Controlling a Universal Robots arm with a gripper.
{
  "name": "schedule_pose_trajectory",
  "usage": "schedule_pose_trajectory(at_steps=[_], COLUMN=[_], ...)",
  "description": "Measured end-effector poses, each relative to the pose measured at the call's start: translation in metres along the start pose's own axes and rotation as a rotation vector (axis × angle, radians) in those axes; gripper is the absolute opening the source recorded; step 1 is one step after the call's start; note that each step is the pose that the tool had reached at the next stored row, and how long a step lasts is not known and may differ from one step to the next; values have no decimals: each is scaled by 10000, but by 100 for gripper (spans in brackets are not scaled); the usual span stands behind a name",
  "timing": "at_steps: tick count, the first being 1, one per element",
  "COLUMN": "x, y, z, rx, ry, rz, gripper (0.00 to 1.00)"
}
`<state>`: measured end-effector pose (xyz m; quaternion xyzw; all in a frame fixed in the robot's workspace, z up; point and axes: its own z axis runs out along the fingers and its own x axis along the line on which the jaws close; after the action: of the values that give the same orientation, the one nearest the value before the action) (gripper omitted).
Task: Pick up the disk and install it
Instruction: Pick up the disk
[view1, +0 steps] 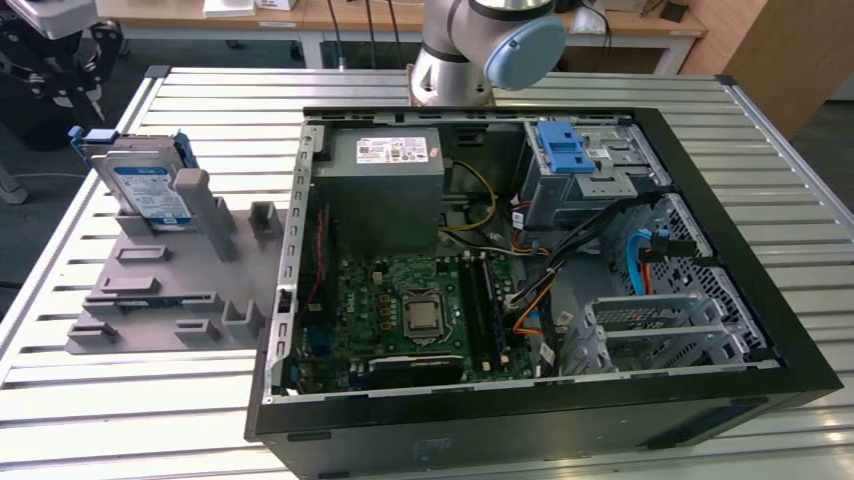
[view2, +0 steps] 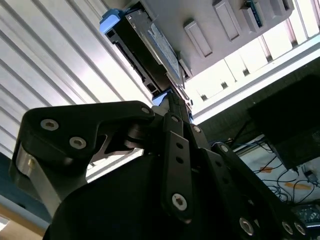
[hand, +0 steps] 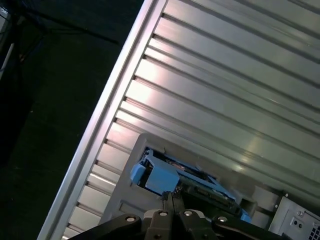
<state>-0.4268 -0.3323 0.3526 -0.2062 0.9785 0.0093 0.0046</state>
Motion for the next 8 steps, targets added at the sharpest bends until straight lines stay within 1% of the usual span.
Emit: schedule_pose_trajectory(at_steps=[8], x=[-1], y=[3], z=[7], rx=[-15], ry=[20], rz=[-1176], gripper=[11])
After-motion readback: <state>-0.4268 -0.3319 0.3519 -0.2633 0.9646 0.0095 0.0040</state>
